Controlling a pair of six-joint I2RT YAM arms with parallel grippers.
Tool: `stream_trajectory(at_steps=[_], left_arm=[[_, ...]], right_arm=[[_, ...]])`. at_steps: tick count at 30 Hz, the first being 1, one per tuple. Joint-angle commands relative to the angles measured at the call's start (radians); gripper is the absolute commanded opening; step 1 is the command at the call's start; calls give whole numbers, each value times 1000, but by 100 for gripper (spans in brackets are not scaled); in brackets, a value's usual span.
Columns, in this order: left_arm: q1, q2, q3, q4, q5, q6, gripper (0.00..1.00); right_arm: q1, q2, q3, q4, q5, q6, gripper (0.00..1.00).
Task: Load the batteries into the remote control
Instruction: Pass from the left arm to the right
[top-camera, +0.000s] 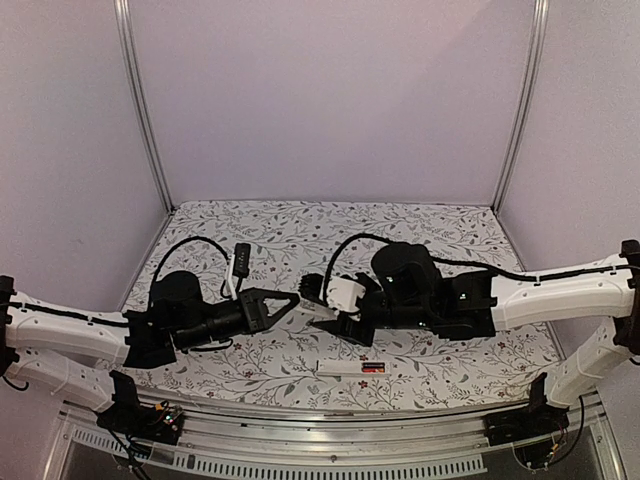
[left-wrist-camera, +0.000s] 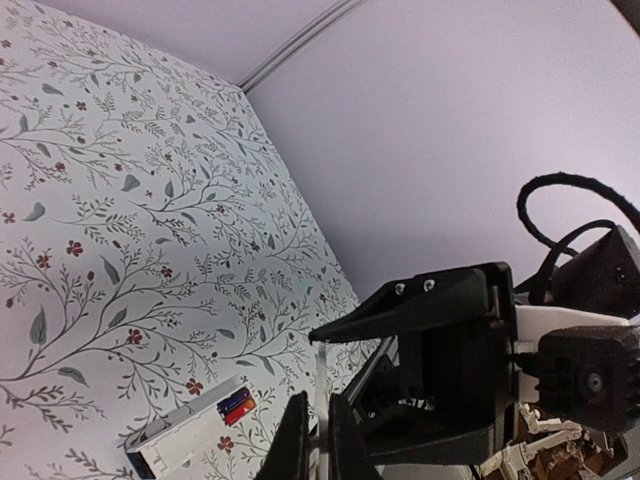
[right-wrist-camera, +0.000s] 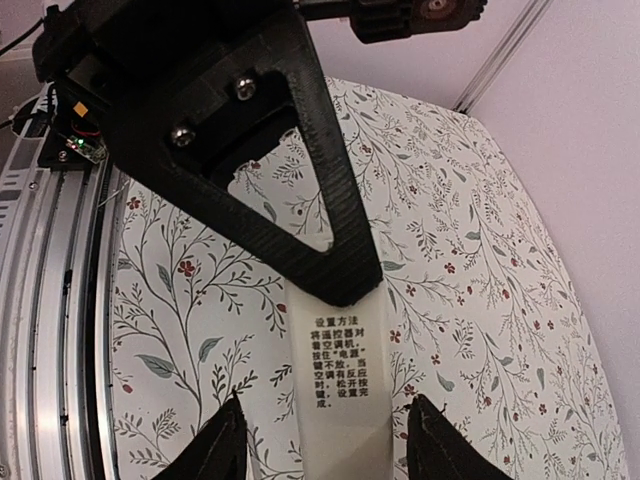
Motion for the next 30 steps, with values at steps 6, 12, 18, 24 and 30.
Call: stream_trajectory(at_steps=[6,12,18,24,30], left_arm=[[9,-6,-8,24,5,4,0],[10,3,-2,26,13,4,0],[10,8,-2,26,15,2,0],[10,11,0,24,15,2,0],[10,13,1,24,17,1,0]], right_arm=[[6,-8,-15,49,82,-15,46],[6,-4,-16,36,102,-36,44],[6,1,-15,22,98,-50,43],[6,8,-12,4,101,-56,43],[6,-1,-9,-31,99,-53,38]])
